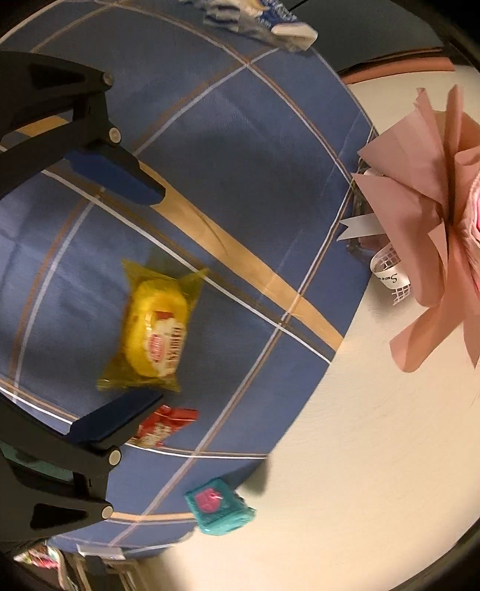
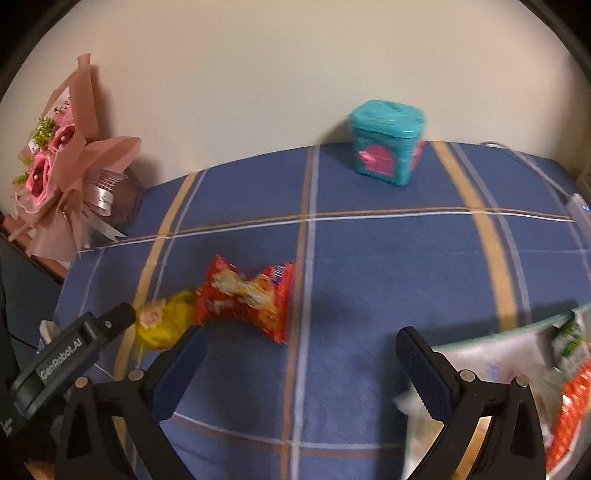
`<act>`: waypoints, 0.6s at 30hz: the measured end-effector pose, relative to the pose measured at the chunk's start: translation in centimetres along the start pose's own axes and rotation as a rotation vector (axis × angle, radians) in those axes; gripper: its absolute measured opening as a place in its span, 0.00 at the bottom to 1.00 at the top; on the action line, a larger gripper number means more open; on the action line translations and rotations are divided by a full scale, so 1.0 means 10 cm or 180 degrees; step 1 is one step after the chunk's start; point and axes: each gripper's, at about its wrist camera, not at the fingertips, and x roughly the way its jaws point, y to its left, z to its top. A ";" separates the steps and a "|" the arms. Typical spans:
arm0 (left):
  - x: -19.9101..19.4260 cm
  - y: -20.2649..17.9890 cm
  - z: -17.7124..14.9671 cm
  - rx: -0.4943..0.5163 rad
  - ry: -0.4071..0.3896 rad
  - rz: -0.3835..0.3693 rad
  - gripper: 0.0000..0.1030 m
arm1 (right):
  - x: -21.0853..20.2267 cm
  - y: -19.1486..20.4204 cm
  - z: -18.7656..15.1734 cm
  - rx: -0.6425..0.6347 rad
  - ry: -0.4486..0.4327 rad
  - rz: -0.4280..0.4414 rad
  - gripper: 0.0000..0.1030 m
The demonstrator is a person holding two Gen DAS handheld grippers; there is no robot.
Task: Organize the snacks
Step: 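Move both tools back from the tray toward the yellow cake and red packet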
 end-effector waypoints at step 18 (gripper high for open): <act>0.31 0.01 0.10 -0.0084 0.0047 -0.0258 0.96 | 0.79 0.28 0.09 -0.0033 0.0155 0.0021 1.00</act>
